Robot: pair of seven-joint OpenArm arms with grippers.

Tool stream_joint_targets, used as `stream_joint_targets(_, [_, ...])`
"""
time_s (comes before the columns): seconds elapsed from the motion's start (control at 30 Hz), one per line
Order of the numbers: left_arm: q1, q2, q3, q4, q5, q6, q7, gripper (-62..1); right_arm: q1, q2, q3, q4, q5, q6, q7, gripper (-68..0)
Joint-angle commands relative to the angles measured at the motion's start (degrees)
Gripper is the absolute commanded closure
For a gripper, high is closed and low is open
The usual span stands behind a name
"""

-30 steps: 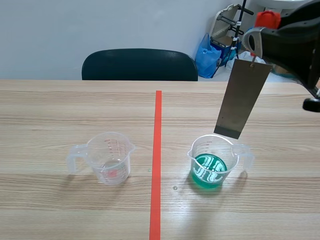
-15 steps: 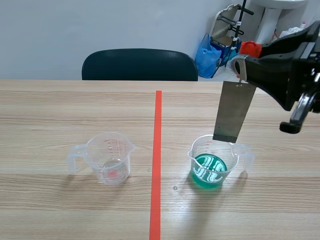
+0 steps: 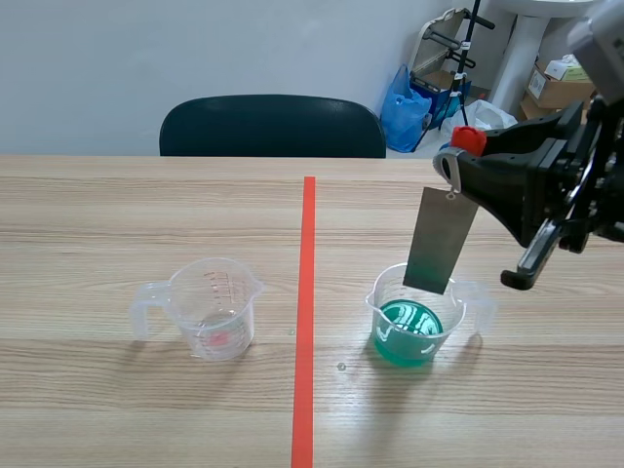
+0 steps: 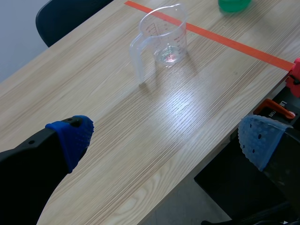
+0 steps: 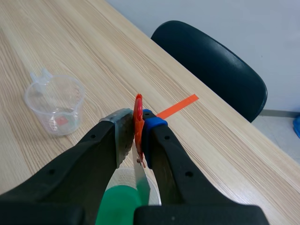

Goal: Do the redox reaction experiment

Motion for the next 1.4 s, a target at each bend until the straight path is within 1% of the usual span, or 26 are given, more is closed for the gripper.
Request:
stream_joint_targets(0.0, [0.07, 0.46, 0.00, 0.39, -0.55, -0.11, -1.01, -62.3, 1.29, -0.61, -0.15, -0.70, -0.46, 0.90, 1.38, -0.6])
stream_joint_targets(0.1, [0.07, 0.46, 0.02, 0.39, -0.55, -0.13, -1.03, -62.3, 2.51, -2.10, -1.49, -2.97, -1.62, 1.16, 1.40, -0.6])
stream_joint_targets(0.17, [0.07, 0.44, 0.04, 0.39, -0.55, -0.13, -1.03, -62.3, 3.48, -2.84, -2.56, -4.68, -1.66, 1.99, 1.46, -0.6])
stream_joint_targets(0.33, [0.07, 0.44, 0.04, 0.39, -0.55, -0.13, -1.03, -62.3, 5.42, -4.37, -5.66, -8.28, -3.30, 2.01, 2.62, -0.6])
stream_joint_targets(0.5, [0.07, 0.44, 0.04, 0.39, -0.55, -0.13, -1.03, -62.3, 5.99, -5.60, -7.13, -10.62, -4.83, 2.29, 3.34, -0.6])
stream_joint_targets(0.7, [0.07, 0.44, 0.04, 0.39, -0.55, -0.13, -1.03, -62.3, 5.95, -5.73, -8.09, -11.06, -5.51, 2.38, 3.34, -0.6])
stream_joint_targets(0.8, [0.07, 0.44, 0.04, 0.39, -0.55, -0.13, -1.03, -62.3, 5.95, -5.73, -8.09, -11.06, -5.68, 2.38, 3.34, -0.6])
stream_joint_targets(0.97, [0.07, 0.44, 0.04, 0.39, -0.55, -0.13, -1.03, -62.3, 5.92, -5.73, -8.09, -11.08, -7.50, 2.38, 3.32, -0.6])
stream_joint_targets(1.37, [0.07, 0.44, 0.04, 0.39, -0.55, -0.13, -1.03, -62.3, 5.92, -5.70, -8.07, -11.08, -8.98, 2.34, 3.30, -0.6])
